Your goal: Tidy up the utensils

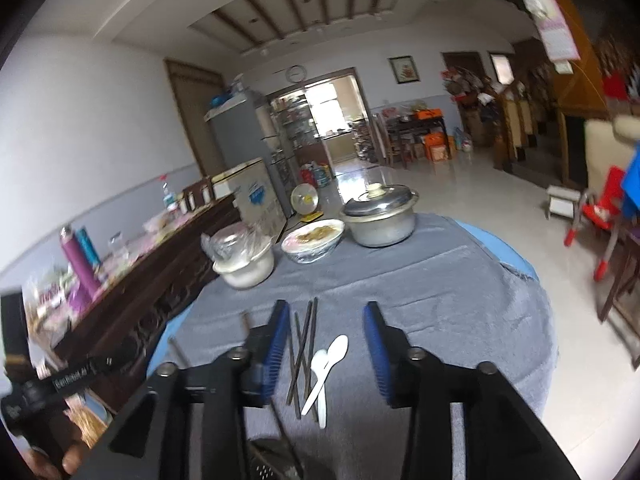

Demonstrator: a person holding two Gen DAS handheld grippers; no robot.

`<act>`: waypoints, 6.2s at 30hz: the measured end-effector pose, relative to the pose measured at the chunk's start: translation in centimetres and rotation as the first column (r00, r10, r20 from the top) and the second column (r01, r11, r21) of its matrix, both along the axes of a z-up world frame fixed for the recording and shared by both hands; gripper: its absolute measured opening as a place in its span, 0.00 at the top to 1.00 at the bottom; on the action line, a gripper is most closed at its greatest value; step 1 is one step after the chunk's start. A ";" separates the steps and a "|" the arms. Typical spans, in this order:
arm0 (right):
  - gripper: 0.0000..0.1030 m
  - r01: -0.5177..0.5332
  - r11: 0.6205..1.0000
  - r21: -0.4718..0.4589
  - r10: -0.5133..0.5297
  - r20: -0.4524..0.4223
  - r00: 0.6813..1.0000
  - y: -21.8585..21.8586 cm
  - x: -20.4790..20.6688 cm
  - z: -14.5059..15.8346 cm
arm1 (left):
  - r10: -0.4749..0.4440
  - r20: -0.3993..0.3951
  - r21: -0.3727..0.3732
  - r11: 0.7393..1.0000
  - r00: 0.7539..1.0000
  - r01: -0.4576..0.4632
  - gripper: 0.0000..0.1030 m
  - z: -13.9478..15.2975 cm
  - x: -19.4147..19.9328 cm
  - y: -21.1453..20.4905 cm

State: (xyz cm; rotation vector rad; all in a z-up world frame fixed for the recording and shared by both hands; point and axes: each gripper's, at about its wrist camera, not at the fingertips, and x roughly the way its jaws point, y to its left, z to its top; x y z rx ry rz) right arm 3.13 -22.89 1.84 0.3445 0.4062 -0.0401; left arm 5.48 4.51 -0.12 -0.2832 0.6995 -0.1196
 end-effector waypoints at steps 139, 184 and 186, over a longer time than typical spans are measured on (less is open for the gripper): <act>0.97 0.088 0.942 -0.325 0.030 0.343 0.939 8.9 -3.2 -5.8 | -0.168 0.390 0.217 0.972 0.905 0.086 0.96 -3.2 -7.9 -8.9; 0.57 0.052 0.968 -0.247 0.008 0.234 0.972 5.8 -5.3 -7.2 | -0.205 0.305 0.242 0.961 0.930 0.132 0.59 -4.5 -10.2 -6.7; 0.57 0.063 0.979 -0.196 -0.023 0.201 0.979 4.5 -4.8 -7.5 | -0.173 0.305 0.229 0.968 0.937 0.104 0.57 -4.4 -9.8 -5.9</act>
